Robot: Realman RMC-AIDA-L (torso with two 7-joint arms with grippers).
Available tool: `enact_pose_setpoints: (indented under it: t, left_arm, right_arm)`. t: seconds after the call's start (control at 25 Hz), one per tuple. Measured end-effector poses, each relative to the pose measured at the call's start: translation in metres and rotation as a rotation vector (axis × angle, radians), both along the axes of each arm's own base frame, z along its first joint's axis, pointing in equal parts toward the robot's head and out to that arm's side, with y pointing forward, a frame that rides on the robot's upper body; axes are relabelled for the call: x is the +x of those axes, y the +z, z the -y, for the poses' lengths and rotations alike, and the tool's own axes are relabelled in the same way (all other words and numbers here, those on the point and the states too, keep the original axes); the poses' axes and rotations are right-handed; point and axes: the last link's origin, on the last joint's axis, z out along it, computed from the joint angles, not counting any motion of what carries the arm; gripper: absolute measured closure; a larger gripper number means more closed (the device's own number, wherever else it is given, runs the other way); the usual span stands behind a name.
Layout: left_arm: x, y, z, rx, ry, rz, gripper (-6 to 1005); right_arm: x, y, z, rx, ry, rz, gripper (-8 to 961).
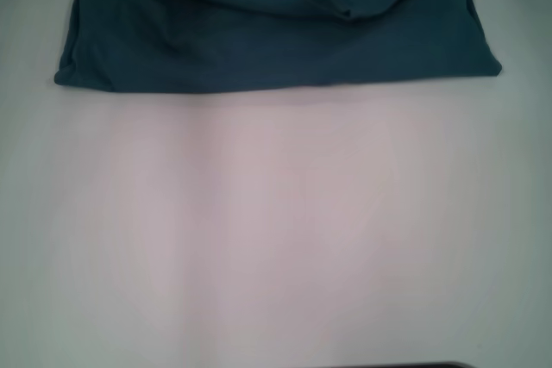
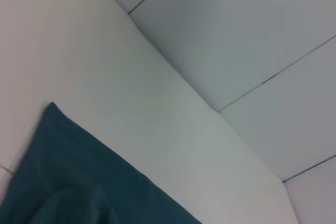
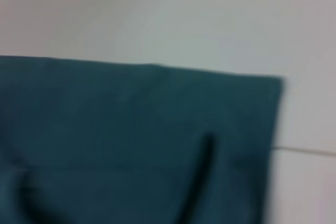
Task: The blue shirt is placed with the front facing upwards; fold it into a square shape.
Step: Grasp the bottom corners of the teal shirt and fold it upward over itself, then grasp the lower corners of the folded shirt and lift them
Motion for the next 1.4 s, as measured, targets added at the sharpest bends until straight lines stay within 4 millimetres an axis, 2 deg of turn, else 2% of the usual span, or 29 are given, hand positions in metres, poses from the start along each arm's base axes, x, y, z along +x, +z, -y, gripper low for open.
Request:
enact_pose_setpoints:
  t: [0.12, 0.28, 0.4, 0.52, 0.6, 0.72, 0.84, 1.12, 1.4]
  left_arm:
    - [-0.004, 0.005, 0.009, -0.014, -0.031, 0.014, 384]
    - [-0.010, 0.016, 0.025, -0.077, -0.115, 0.041, 383]
    - [-0.019, 0.022, 0.037, -0.140, -0.153, 0.049, 384]
    - [-0.033, 0.024, 0.046, -0.185, -0.138, 0.041, 385]
    - [-0.045, 0.023, 0.051, -0.223, -0.118, 0.014, 386]
    - [-0.061, 0.018, 0.056, -0.278, -0.110, -0.056, 387]
    - [-0.075, 0.015, 0.063, -0.314, -0.095, -0.125, 387]
    - [-0.102, 0.014, 0.079, -0.344, 0.090, -0.085, 388]
    - [-0.108, 0.005, 0.079, -0.333, 0.110, -0.139, 388]
  right_arm:
    - [0.003, 0.006, 0.032, -0.045, 0.071, -0.187, 195]
    - [0.016, 0.017, 0.084, 0.012, 0.211, -0.474, 198]
    - [0.036, 0.021, 0.126, 0.088, 0.273, -0.673, 200]
    - [0.056, 0.019, 0.157, 0.125, 0.251, -0.807, 203]
    - [0.065, 0.014, 0.169, 0.121, 0.224, -0.859, 204]
    - [0.071, 0.009, 0.179, 0.109, 0.211, -0.882, 203]
    - [0.071, 0.006, 0.179, 0.098, 0.215, -0.870, 203]
    - [0.068, 0.000, 0.169, 0.049, 0.203, -0.829, 203]
    - [0.065, -0.002, 0.165, 0.037, 0.204, -0.824, 203]
